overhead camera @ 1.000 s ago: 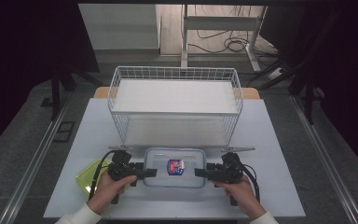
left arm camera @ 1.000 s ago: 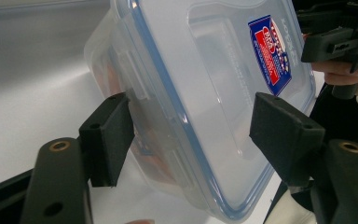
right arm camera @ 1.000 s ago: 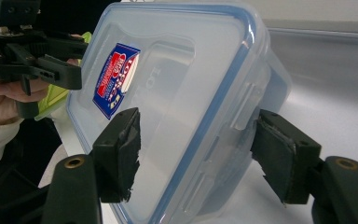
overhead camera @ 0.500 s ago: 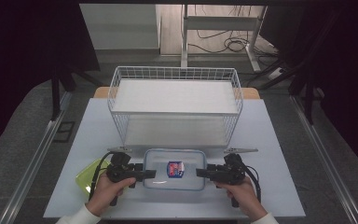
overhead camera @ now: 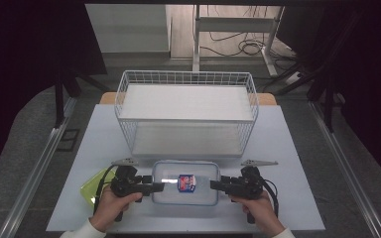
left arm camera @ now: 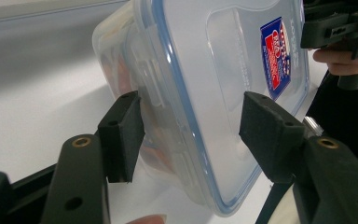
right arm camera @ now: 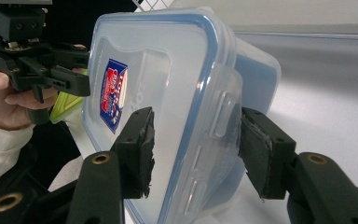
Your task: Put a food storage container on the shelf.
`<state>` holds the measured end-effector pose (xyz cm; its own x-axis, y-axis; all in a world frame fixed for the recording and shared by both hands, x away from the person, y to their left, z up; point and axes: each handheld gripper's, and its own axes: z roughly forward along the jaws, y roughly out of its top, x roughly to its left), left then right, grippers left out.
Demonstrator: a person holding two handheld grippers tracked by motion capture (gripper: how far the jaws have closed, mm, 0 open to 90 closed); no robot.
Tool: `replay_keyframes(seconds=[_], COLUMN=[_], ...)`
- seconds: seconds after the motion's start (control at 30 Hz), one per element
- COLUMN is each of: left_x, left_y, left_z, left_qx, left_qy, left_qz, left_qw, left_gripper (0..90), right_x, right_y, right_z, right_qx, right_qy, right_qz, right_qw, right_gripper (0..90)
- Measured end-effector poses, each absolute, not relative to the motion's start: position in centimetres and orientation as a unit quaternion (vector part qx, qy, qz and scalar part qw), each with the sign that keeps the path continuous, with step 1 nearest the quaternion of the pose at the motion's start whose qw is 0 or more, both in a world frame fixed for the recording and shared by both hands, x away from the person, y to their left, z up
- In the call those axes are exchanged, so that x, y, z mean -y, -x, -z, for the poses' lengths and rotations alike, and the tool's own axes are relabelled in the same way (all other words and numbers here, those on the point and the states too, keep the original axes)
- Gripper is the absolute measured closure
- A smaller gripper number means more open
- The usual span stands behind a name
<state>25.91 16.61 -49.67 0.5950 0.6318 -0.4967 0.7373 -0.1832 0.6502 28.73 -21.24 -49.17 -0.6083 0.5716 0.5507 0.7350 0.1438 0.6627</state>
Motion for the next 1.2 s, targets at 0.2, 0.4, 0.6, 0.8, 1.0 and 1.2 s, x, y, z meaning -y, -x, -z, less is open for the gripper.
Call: replay_keyframes(seconds=[0.2,0.4,0.6,0.8,1.0,1.2], left_x=[-16.6,-16.6,-16.5,-16.4,-16.4,-16.3], left_y=[-25.6,-25.1,-24.7,-24.6,-24.5,-24.6], left_z=[49.6,49.3,49.0,48.9,48.2,47.6], left_qx=[-0.441,-0.439,-0.434,-0.434,-0.427,-0.423], left_qy=[-0.770,-0.770,-0.773,-0.774,-0.774,-0.775], left_qz=[0.049,0.031,0.018,0.009,-0.004,-0.012], left_qw=[0.459,0.462,0.463,0.462,0.467,0.470], left_gripper=[42.3,44.7,46.7,47.0,47.0,47.0], right_x=[21.2,21.2,21.1,21.1,21.1,21.1], right_y=[-28.4,-27.9,-27.6,-27.6,-27.5,-27.6], right_z=[49.1,48.9,48.7,48.6,47.9,47.2], right_qx=[0.752,0.748,0.749,0.753,0.757,0.758], right_qy=[0.431,0.434,0.431,0.425,0.415,0.408], right_qz=[0.492,0.497,0.499,0.499,0.503,0.507], right_qw=[0.078,0.071,0.063,0.056,0.043,0.036], right_gripper=[48.2,49.7,50.1,50.1,50.1,50.1])
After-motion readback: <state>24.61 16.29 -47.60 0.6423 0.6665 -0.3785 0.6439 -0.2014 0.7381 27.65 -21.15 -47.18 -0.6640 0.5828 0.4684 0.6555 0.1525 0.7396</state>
